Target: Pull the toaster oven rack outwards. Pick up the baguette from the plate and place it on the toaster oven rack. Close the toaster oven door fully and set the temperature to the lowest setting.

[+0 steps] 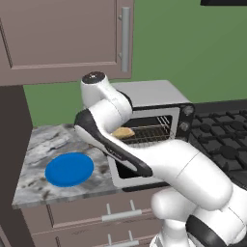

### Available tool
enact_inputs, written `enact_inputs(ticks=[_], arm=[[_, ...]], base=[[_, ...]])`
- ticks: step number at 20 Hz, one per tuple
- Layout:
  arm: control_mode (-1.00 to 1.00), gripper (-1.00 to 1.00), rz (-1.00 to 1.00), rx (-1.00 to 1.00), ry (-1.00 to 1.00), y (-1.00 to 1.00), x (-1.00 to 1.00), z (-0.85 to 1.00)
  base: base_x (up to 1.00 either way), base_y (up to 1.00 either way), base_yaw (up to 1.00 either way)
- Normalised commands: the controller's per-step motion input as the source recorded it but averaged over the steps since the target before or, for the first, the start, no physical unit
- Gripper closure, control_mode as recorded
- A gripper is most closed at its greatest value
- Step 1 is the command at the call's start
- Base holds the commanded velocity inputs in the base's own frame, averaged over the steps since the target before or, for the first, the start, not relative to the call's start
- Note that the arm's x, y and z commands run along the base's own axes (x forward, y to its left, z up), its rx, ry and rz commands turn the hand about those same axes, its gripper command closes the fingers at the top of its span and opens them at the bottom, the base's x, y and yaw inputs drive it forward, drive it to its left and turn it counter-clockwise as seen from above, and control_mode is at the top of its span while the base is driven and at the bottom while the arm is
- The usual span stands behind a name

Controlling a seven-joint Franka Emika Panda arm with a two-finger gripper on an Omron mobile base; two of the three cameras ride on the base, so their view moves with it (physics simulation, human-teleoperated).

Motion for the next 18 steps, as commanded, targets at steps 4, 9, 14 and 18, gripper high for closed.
enact_inputs(ticks=[4,9,14,18], arm=[[-1.00,1.00,-0.32,0.28,0.00,-1.00,0.01,0.00],[-1.00,1.00,-0.23,0.33,0.02,-1.00,0.19,-0.13],[-1.00,1.00,0.17,0.25,-0.10,-1.00,0.06,-0.26],[-1.00,1.00,0.41,0.04,-0.21,-0.89,0.00,-0.21]], base=[[0.00,0.00,0.00],[0.00,0.00,0.00],[0.00,0.00,0.00],[0.00,0.00,0.00]])
